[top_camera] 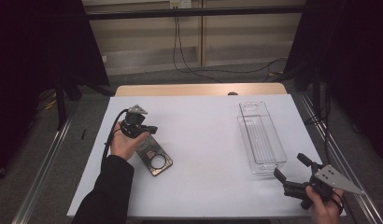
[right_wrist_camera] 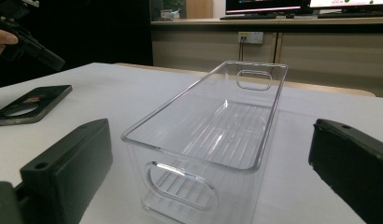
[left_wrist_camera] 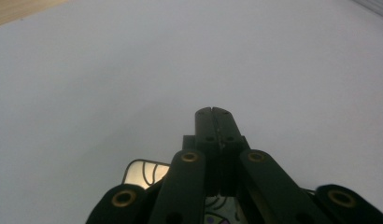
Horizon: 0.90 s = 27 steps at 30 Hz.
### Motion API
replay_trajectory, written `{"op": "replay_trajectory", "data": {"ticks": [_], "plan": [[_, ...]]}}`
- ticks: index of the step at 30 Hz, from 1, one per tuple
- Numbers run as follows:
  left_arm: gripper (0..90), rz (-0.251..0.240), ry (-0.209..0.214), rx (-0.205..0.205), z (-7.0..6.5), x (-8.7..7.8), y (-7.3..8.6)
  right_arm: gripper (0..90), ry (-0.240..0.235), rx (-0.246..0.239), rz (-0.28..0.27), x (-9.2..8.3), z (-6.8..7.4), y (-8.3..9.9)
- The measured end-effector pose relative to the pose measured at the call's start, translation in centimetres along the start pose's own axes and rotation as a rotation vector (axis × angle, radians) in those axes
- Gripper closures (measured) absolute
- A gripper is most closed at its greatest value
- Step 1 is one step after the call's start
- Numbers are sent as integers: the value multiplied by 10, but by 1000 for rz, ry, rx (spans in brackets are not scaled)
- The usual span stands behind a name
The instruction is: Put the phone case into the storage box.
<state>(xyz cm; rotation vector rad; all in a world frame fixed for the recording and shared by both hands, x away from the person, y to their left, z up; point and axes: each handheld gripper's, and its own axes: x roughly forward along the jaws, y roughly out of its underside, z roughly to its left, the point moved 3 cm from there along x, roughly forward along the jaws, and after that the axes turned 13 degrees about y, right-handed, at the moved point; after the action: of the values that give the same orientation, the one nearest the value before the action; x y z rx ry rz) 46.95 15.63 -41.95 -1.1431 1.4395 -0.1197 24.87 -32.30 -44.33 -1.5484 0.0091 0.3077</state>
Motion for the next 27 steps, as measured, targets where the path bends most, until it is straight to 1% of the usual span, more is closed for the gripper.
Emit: {"op": "replay_trajectory", "data": {"ticks": [7, 10, 11, 12, 14, 15, 16, 21, 23, 24, 25, 26, 27], "plan": [[900, 26, -19, -42, 9, 11, -1, 0, -1, -1, 0, 0, 0, 0], [900, 44, -31, -49, 12, 14, -1, 0, -2, -1, 1, 0, 0, 0], [900, 42, -27, -60, 12, 16, -2, 0, -2, -1, 1, 0, 0, 0], [900, 45, -23, -63, 13, 16, -2, 0, -1, 1, 1, 0, 0, 0], [900, 49, -30, -60, 15, 18, -3, 0, -1, 1, 1, 0, 0, 0], [900, 52, -41, -53, 16, 19, -3, 0, -2, 0, 1, 0, 0, 0], [900, 56, -35, -56, 16, 20, -3, 0, -3, -1, 0, 0, 0, 0], [900, 70, -53, -73, 23, 26, -1, 0, -2, 0, 3, 0, 0, 0], [900, 68, -50, -76, 26, 28, 1, 0, -4, -1, 2, 0, 0, 0], [900, 75, -58, -73, 27, 29, 2, 0, -4, -1, 2, 0, 0, 0], [900, 81, -59, -83, 29, 32, 4, 0, -5, -2, 3, 0, 0, 0], [900, 83, -71, -78, 30, 33, 4, 0, -7, -1, 3, 0, 0, 0], [900, 76, -78, -81, 31, 34, 5, 0, -7, 0, 3, 0, 0, 0]]}}
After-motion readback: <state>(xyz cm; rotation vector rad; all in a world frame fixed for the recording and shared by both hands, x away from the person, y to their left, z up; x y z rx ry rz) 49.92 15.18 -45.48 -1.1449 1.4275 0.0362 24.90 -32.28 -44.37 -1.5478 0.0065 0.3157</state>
